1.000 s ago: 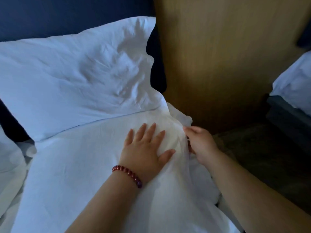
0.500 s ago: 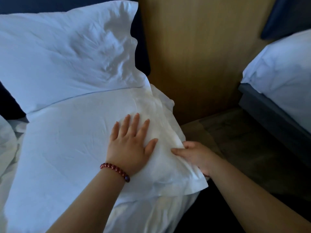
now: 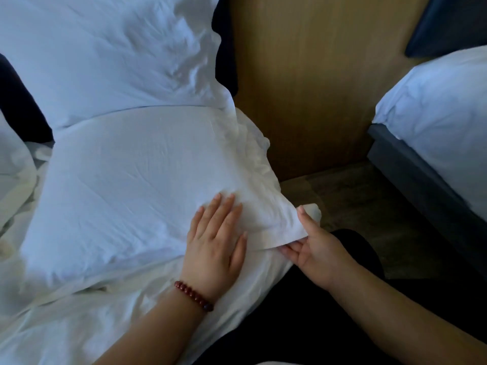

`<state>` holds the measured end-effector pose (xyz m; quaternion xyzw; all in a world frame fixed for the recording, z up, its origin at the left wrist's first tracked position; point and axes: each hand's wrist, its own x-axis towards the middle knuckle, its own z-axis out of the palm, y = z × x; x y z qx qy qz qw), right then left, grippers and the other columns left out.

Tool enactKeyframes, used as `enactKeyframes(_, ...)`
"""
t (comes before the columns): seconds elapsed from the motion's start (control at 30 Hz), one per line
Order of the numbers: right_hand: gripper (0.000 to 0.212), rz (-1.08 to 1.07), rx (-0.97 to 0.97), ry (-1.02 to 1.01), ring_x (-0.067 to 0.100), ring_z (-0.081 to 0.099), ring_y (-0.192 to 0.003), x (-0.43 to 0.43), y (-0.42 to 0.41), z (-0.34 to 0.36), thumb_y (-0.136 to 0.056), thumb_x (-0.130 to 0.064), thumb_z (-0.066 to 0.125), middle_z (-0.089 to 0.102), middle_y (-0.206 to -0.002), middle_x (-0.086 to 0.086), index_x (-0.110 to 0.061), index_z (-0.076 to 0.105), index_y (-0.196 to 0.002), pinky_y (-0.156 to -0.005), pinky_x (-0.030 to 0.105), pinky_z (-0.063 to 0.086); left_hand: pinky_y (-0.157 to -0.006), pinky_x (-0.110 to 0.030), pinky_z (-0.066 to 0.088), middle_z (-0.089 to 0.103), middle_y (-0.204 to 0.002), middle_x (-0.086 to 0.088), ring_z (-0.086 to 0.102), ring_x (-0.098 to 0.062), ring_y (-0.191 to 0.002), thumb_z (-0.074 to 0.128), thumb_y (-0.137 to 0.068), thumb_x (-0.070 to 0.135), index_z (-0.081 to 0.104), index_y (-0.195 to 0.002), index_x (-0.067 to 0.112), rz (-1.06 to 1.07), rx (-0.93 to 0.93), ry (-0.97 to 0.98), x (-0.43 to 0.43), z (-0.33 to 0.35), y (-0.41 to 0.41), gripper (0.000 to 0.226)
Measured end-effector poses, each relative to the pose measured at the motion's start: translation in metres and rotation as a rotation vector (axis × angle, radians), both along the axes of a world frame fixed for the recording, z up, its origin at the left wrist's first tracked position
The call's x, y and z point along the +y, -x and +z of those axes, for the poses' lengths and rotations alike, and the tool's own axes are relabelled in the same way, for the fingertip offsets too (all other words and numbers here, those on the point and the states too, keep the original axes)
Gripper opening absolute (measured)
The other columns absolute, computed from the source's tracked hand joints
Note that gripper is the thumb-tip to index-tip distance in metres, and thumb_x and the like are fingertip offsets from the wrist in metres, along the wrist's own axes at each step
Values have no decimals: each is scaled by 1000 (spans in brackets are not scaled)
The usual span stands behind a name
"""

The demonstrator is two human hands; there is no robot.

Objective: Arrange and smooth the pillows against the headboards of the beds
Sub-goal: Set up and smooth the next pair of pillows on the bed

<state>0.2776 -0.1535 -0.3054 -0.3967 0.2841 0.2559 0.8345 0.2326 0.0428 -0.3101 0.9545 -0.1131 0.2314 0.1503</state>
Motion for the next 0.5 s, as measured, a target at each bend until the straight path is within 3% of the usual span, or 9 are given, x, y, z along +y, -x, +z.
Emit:
enactKeyframes(0.1, 38, 59, -43, -154, 24, 70, -102, 15, 19, 4, -85, -24, 67, 73, -110, 12, -13, 59, -121, -85, 37, 55, -112, -49, 33, 44, -148, -8, 33, -23, -142, 47, -94, 33, 51, -137, 7, -41, 25, 118, 0, -1, 27, 50)
enactKeyframes(0.17, 38, 54, -46, -164, 23, 71, -99, 29, 25, 3, -85, -14, 68, 73, -108, 13, -11, 59, -122, -84, 35, 58, -111, -40, 36, 48, -145, -8, 40, -21, -138, 47, -93, 35, 52, -136, 6, -19, 69, 215, 0, -4, 47, 52)
enactKeyframes(0.27, 28, 36, -23, -116, 22, 73, -90, 51, 27, 5, -87, -6, 68, 75, -98, 12, -8, 63, -114, -76, 32, 60, -103, -26, 41, 55, -133, 5, 53, -8, -122, 49, -89, 43, 58, -128, 20, 191, 147, 530, 2, -3, 74, 46)
enactKeyframes(0.33, 19, 30, -19, -81, 21, 74, -84, 62, 26, 5, -87, -4, 68, 76, -92, 10, -8, 65, -105, -73, 33, 61, -93, -20, 46, 61, -117, 10, 58, 6, -104, 55, -91, 37, 60, -116, 31, 364, 162, 757, 3, 0, 82, 25)
enactKeyframes(0.4, 14, 15, -38, -19, 21, 73, -86, 68, 28, 6, -88, -2, 67, 75, -93, 9, -10, 65, -98, -75, 34, 60, -82, -10, 46, 66, -100, 12, 58, 13, -91, 59, -93, 24, 64, -108, 24, 488, 200, 861, 9, -3, 84, 15)
enactKeyframes(0.43, 12, -11, -51, 12, 20, 72, -88, 69, 30, 6, -89, -1, 65, 74, -94, 8, -12, 65, -96, -76, 33, 59, -84, -13, 47, 68, -96, 11, 60, 10, -89, 60, -93, 26, 67, -105, 23, 518, 220, 895, 12, -7, 84, 15)
enactKeyframes(0.5, 12, -68, -79, 34, 17, 70, -87, 67, 37, 5, -92, -2, 62, 73, -93, 5, -14, 64, -94, -75, 30, 58, -94, -33, 51, 73, -94, 7, 66, -3, -94, 60, -85, 46, 68, -100, 27, 550, 287, 1049, 16, -11, 82, 26)
